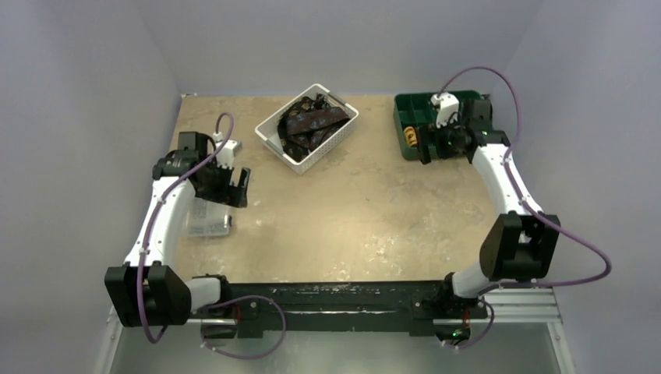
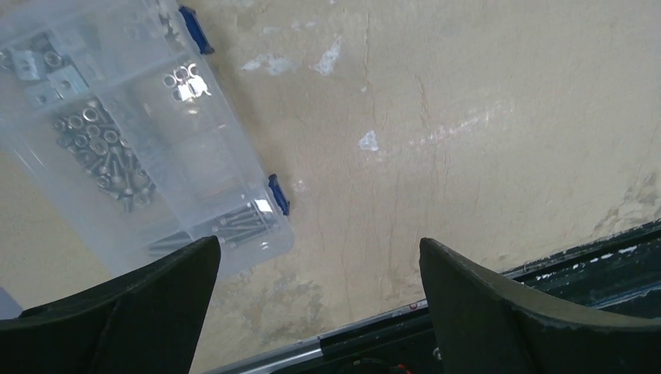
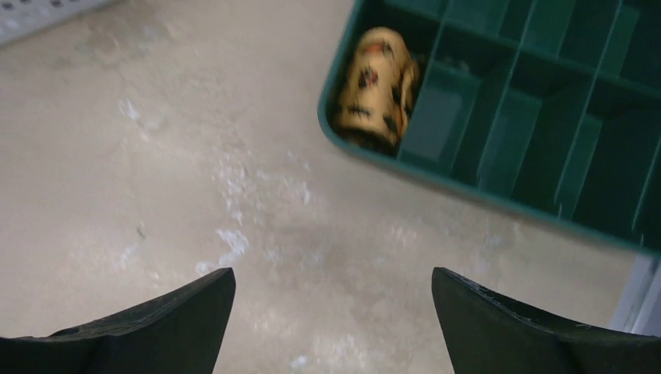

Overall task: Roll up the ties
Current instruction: Pick up the tie from the bin.

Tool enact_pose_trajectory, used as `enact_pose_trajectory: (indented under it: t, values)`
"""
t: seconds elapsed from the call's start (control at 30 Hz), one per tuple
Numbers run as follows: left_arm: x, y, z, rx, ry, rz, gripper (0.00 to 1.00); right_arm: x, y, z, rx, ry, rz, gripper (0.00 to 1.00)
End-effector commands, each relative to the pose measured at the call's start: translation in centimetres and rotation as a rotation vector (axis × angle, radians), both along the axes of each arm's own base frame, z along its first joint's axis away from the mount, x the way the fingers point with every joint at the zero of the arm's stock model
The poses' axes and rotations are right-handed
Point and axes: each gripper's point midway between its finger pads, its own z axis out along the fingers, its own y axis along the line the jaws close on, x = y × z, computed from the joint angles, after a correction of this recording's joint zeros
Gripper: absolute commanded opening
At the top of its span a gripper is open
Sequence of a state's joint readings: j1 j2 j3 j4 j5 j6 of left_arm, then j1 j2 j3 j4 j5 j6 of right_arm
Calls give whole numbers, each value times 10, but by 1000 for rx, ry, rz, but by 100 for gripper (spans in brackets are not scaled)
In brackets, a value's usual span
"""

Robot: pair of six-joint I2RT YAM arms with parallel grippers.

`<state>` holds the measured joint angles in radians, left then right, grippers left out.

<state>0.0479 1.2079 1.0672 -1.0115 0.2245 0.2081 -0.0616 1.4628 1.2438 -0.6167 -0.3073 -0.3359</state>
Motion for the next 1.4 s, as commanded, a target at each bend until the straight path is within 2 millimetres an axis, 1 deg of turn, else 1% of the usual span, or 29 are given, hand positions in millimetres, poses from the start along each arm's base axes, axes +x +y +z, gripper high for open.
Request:
enact_pose_trajectory:
  t: [0.0,0.03,0.07,0.17,0.23,0.27,0.3,0.33,0.4,0.43,0.47,0.53,0.63,0.7,0.77,0.87,1.0,1.17,1.27,1.37]
  values:
    - [37,-11,38,-62,-116,29,100,62,55,48,72,-164,85,99]
    - [43,-13,44,-77,-128,34,100,77,68,63,78,-208,98,99]
    - [50,-15,52,-91,-152,35,100,89,80,70,86,-229,111,99]
    - [70,-19,71,-123,-202,58,100,125,115,83,132,-273,134,99]
    - [79,-20,81,-141,-215,84,100,145,140,88,155,-294,149,99]
    - [82,-21,85,-151,-218,92,100,154,152,89,164,-304,155,99]
    - [83,-22,88,-159,-217,100,100,159,171,91,177,-314,172,99]
    - [84,-22,90,-164,-216,107,100,166,182,91,185,-321,180,99]
    - [82,-22,90,-163,-211,110,100,172,214,92,220,-332,197,99]
    - [80,-21,88,-156,-206,114,100,172,234,84,235,-322,217,99]
    - [78,-19,86,-145,-203,118,100,171,251,82,252,-323,230,99]
    - [74,-13,79,-116,-189,134,100,170,282,72,297,-306,228,99]
    - [67,-9,72,-90,-169,152,100,175,318,50,361,-269,139,99]
    - [61,-8,70,-86,-160,149,100,175,338,35,355,-268,129,99]
    - [56,-8,69,-82,-154,142,100,182,347,31,308,-313,111,99]
    - [51,-6,68,-68,-154,142,100,193,342,27,260,-358,65,99]
    - [48,-6,67,-66,-152,138,100,204,327,28,169,-425,45,99]
    - [51,-8,66,-77,-153,127,100,215,305,28,146,-450,45,99]
    - [53,-10,66,-83,-152,119,100,222,299,18,117,-441,77,99]
    - [55,-10,65,-87,-148,114,100,223,303,-2,96,-403,132,99]
